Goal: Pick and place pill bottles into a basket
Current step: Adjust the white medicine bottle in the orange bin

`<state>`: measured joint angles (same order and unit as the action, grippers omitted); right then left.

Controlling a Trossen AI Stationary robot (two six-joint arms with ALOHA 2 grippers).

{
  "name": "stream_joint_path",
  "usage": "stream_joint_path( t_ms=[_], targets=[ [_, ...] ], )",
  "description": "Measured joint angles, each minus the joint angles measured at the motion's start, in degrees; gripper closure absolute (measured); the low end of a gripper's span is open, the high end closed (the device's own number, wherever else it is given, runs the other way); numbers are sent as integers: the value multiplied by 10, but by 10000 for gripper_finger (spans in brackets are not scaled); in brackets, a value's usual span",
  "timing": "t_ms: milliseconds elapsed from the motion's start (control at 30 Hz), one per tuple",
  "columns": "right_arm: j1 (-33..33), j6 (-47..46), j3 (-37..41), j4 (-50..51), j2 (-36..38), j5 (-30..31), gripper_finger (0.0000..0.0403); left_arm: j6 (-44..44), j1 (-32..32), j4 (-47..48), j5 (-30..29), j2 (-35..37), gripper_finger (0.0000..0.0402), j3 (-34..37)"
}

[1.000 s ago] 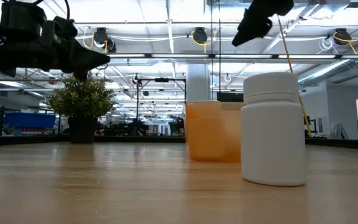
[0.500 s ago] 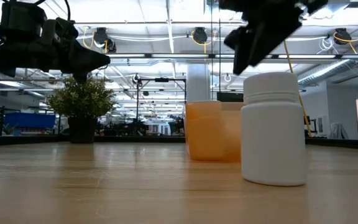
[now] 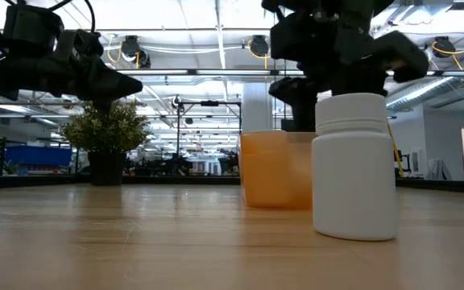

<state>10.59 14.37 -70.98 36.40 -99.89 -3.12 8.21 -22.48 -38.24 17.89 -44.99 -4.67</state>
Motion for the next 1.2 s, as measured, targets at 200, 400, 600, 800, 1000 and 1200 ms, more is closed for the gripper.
stream_joint_path(
  t_ms=[200,400,600,800,1000,1200],
  targets=[
    [0,32,0,-26,-23,2,206,0,0,17,0,0,357,0],
    [-1,53,0,-52,-36,1,206,-1,0,21,0,0,357,0],
    [-9,59,0,-73,-51,0,207,-5,0,28,0,0,357,0],
    [-19,61,0,-79,-61,1,207,-7,0,30,0,0,357,0],
    [-23,63,0,-84,-60,0,207,-11,0,34,-2,0,357,0],
    [-24,58,0,-84,-60,0,244,-11,0,35,-5,0,357,0]
  ],
)
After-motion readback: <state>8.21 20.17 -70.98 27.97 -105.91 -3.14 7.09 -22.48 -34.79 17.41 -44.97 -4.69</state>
